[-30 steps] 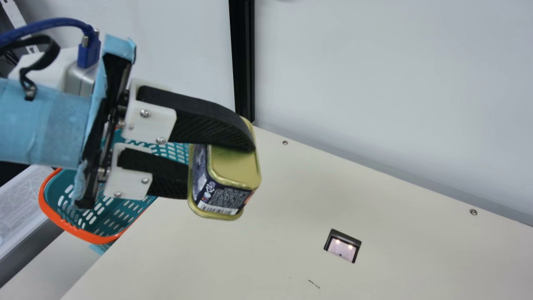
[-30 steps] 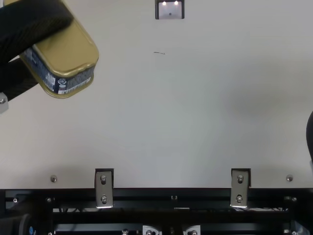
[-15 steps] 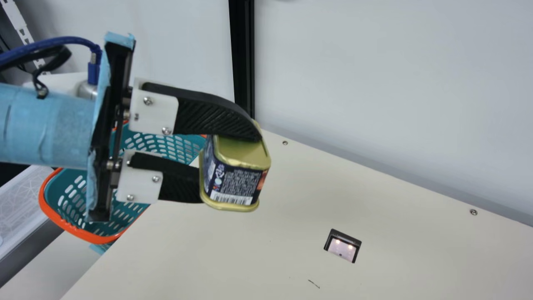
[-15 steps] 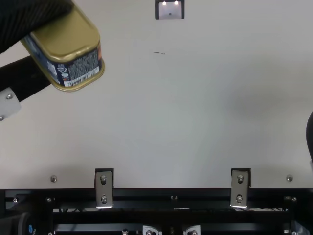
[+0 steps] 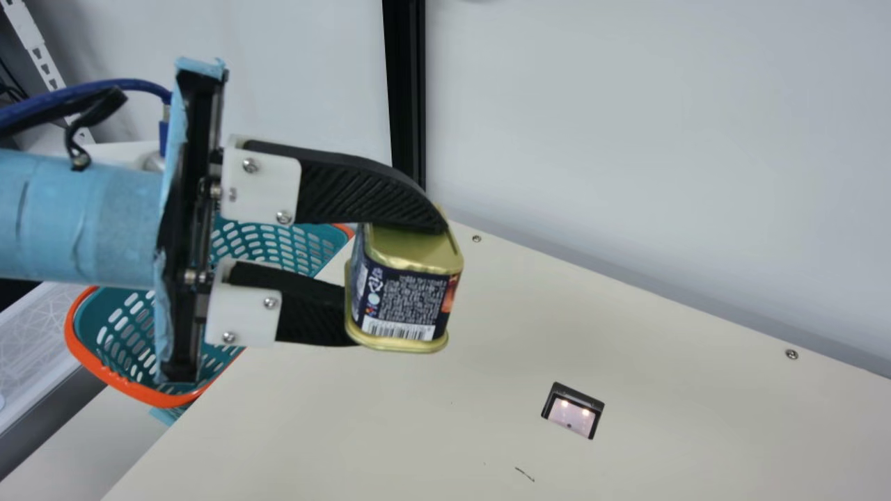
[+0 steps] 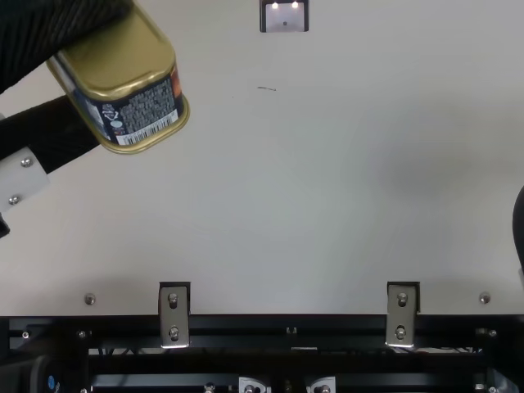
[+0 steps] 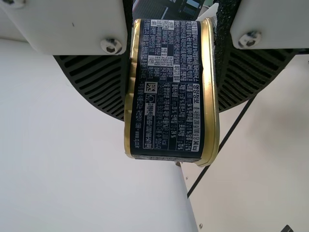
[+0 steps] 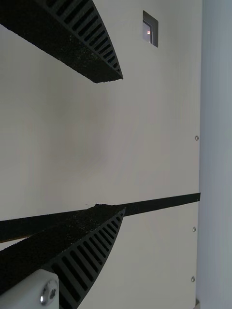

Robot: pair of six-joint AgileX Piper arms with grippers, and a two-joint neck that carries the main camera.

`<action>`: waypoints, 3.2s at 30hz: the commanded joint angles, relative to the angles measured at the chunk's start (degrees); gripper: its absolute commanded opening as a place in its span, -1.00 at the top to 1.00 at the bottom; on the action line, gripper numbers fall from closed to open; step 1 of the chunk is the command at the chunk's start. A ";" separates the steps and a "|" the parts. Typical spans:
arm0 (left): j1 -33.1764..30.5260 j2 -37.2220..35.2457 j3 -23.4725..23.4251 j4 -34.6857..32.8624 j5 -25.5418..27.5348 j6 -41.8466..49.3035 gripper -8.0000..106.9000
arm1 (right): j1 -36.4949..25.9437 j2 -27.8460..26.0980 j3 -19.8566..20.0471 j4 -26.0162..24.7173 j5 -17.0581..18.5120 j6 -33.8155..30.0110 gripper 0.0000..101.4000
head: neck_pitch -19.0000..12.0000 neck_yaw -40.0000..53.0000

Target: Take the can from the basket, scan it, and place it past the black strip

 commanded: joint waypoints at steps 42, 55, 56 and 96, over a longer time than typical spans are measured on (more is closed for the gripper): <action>-39.70 9.06 -2.18 72.33 -32.61 -0.69 0.68 | 0.00 0.00 0.00 0.00 0.00 0.00 -1.00 | -2.73 1.02; -47.84 17.45 0.63 79.01 -43.43 -9.70 0.68 | 0.00 0.00 0.00 0.00 0.00 0.00 -1.00 | -2.73 1.02; -47.94 18.08 0.86 78.95 -44.48 -9.86 0.68 | 0.00 0.00 0.00 0.00 0.00 0.00 -1.00 | -2.73 1.02; -42.81 48.10 -4.11 67.55 -77.33 15.69 0.68 | 0.00 0.00 0.00 0.00 0.00 0.00 -1.00 | -2.73 1.02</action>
